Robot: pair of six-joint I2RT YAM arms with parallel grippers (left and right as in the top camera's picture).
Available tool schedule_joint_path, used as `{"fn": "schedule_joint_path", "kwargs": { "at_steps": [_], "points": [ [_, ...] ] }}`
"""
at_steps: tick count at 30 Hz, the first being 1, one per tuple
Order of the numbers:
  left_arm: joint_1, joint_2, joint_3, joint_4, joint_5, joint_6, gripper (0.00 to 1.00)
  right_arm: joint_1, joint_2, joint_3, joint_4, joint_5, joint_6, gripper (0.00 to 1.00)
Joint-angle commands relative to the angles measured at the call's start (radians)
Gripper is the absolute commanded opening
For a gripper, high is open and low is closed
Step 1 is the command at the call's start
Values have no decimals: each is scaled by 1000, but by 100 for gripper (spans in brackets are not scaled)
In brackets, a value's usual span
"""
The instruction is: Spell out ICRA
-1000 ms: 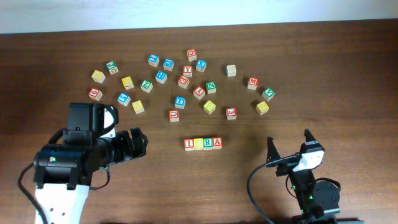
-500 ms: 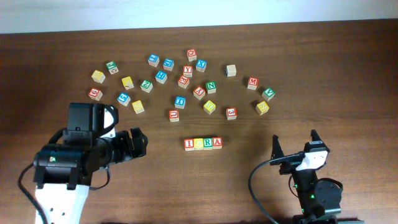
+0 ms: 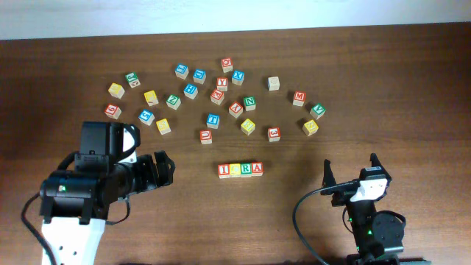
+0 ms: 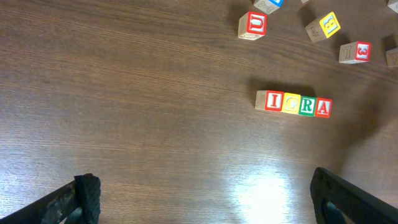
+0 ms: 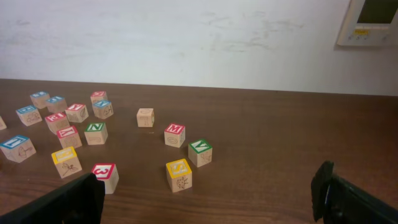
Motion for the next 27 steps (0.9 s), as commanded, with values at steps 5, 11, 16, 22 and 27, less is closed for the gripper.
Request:
{"fn": "schedule_joint_path", "kwargs": {
  "at_steps": [5,11,16,22,27],
  "points": [
    [5,2,-5,2,-10,4,99,-6,-10,-7,-5,9,-7,98],
    [5,2,-5,2,-10,4,99,-6,-10,-7,-4,9,-7,98],
    [5,2,-5,-29,-11,5,99,-6,-10,-7,-4,9,-7,98],
    [5,-79,-124,180,-2,156,99,-6,-10,-7,-4,9,-7,98],
    [5,-312,-447,604,116,325,99,-6,-10,-7,-4,9,-7,98]
  ]
}}
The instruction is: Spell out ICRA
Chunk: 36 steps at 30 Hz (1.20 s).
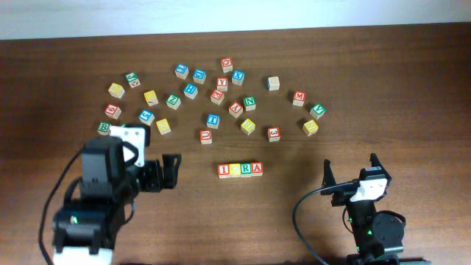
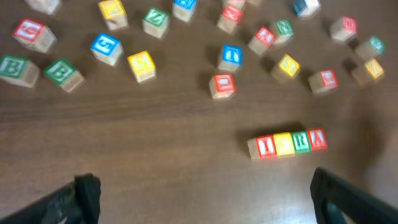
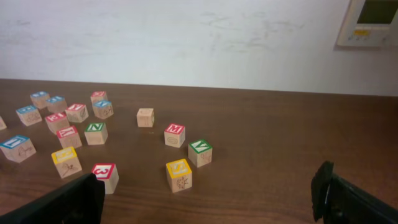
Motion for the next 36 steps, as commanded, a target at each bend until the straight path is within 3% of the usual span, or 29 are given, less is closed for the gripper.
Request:
{"fn": "schedule_joint_path", "kwargs": {
  "at_steps": [1,7,11,16,21,24,29,36],
  "points": [
    [5,-147,-217,217,66,101,99,-6,-10,-7,-5,8,-6,98],
    [64,-430,-555,532,139,101,99,-6,-10,-7,-5,8,-6,98],
    [112,-623,-642,539,130,101,99,-6,-10,-7,-5,8,-6,98],
    [130,-739,-713,549,68,101,99,-6,-10,-7,-5,8,-6,98],
    [130,-866,-822,706,40,101,99,-6,-10,-7,-5,8,-6,98],
    [130,-885,-900,810,35,93,99,-6,-10,-7,-5,8,-6,98],
    [130,-885,-900,790,-143,-5,99,-6,-10,-7,-5,8,-6,98],
    [130,-885,-900,742,-180,8,99,-6,-10,-7,-5,8,-6,98]
  ]
}}
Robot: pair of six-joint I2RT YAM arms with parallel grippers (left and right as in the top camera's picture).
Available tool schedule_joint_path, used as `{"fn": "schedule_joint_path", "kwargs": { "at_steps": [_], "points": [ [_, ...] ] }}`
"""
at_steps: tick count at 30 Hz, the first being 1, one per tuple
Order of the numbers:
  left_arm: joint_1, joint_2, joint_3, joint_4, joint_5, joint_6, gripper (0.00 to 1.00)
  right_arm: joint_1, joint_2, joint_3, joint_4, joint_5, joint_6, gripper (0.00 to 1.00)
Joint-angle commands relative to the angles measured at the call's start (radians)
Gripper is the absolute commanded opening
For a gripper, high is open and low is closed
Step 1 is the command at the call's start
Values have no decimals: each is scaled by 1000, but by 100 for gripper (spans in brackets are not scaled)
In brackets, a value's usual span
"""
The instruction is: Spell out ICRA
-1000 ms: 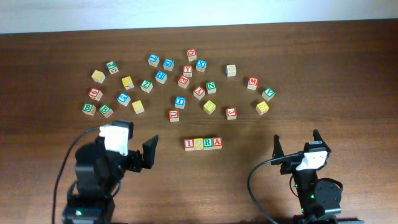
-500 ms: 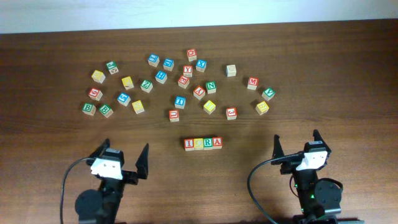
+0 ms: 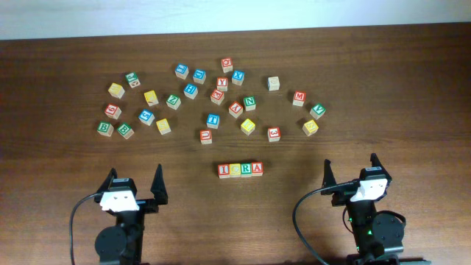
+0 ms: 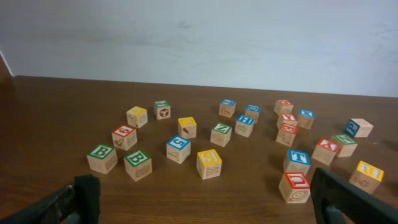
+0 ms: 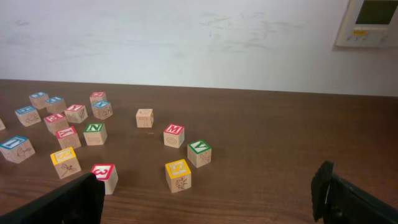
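Note:
A row of touching letter blocks reading I, C, R, A lies at the table's middle front in the overhead view. My left gripper stands open at the front left, well apart from the row, with nothing between its fingers. At the front right my right gripper is open too, its fingers empty. The row is out of both wrist views.
Several loose letter blocks are scattered across the back half of the wooden table, among them two green B blocks, a red U block, a yellow S block and a red 3 block.
My left arm has drawn back from beside the row to the front left and folded down. Its wrist camera now faces the far wall. The right arm and the blocks have not moved.
The ICRA row lay finished at the middle front at every moment. My left gripper hung open to its left, pointing at it, then a little nearer with the camera tipped up. Now it rests at the front left. The right arm stayed put.

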Motion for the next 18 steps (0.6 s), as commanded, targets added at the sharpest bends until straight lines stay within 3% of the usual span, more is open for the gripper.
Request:
{"fn": "schedule_joint_path", "kwargs": {
  "at_steps": [1,18],
  "points": [
    [8,-10,-5,-5,-28,7,99,-6,-8,-7,-4,5,-6,98],
    [8,-10,-5,-5,-18,40,99,-6,-8,-7,-4,5,-6,98]
  ]
}}
